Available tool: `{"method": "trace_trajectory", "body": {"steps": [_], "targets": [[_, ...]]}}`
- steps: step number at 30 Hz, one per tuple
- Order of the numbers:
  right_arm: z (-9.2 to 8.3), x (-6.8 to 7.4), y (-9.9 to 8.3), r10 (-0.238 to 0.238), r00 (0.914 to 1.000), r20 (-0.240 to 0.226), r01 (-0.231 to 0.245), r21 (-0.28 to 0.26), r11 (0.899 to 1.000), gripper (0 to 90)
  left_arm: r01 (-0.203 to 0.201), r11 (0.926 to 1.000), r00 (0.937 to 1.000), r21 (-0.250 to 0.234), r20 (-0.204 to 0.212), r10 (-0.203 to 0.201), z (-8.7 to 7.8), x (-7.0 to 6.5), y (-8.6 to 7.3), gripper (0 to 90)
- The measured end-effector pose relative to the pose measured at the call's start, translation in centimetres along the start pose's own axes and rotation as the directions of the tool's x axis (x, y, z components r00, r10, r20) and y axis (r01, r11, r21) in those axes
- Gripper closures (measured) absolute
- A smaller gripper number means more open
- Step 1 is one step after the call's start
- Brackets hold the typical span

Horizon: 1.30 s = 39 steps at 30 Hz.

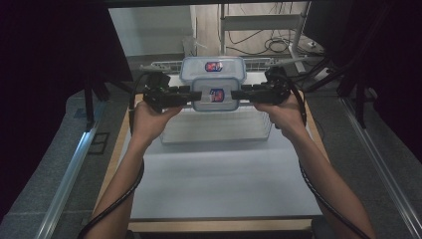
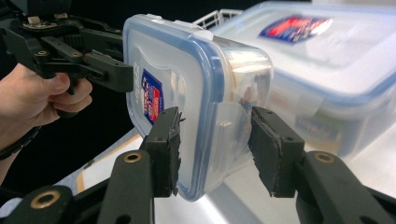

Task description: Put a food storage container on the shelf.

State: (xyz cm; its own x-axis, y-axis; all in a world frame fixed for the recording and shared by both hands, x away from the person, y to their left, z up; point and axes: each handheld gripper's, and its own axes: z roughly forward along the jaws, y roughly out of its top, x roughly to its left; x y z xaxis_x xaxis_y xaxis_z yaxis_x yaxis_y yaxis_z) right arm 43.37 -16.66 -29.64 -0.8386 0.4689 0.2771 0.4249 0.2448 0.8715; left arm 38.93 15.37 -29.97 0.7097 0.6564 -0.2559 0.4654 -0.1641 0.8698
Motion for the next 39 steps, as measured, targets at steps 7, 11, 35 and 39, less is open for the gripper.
{"method": "trace_trajectory", "body": {"steps": [7, 11, 35, 39], "targets": [[0.1, -0.8, 2.0, 0.017, 0.9997, 0.017, -0.016, -0.027, 1.000, 53.3, 0.015, 0.9998, 0.9998, -0.016, -0.008, -0.015, 0.2, 0.9, 2.5, 51.8], [0.2, -1.2, 3.2, 0.025, 0.9993, 0.028, -0.024, -0.038, 0.999, 53.4, 0.031, 0.9989, 0.9995, -0.034, -0.005, -0.031, 0.4, 1.7, 3.6, 51.5], [2.4, -4.2, 6.7, 0.104, 0.9933, 0.050, -0.102, -0.054, 0.993, 52.2, 0.129, 0.9910, 0.9912, -0.035, -0.024, -0.130, 1.8, 5.0, 6.4, 49.5], [2.6, -4.3, 7.0, 0.110, 0.9925, 0.054, -0.107, -0.054, 0.993, 51.2, 0.125, 0.9917, 0.9912, -0.029, -0.040, -0.126, 2.0, 5.0, 6.6, 48.3]]}}
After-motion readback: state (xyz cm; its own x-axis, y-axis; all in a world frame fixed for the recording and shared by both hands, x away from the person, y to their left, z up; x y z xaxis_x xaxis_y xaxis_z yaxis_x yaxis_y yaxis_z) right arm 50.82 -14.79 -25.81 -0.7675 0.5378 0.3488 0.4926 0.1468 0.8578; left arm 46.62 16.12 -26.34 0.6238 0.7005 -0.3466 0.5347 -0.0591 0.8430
